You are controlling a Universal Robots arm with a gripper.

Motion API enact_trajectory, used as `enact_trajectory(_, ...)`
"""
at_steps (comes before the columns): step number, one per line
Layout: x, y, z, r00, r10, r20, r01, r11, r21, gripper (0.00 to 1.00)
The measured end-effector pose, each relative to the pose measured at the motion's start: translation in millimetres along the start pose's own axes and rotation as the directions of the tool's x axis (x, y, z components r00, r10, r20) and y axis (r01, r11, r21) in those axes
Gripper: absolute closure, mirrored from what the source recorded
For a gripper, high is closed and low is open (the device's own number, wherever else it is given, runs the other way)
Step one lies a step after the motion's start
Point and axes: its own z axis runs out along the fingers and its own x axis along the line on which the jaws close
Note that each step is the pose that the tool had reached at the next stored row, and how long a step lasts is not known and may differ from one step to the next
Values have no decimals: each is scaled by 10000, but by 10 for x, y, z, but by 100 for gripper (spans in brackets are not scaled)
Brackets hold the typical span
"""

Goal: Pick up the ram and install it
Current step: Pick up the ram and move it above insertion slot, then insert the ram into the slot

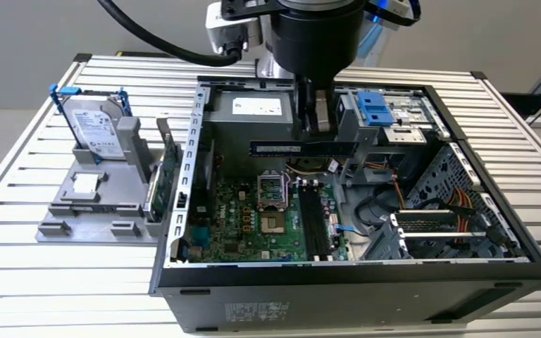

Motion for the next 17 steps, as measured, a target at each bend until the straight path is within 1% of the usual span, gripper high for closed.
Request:
enact_trajectory(9,3,-137,22,10000,0,-1,0,10000,0,100)
enact_trajectory(15,-4,-266,42,10000,0,-1,0,10000,-1,100)
enact_trajectory(17,-16,-302,49,10000,0,-1,0,10000,0,100)
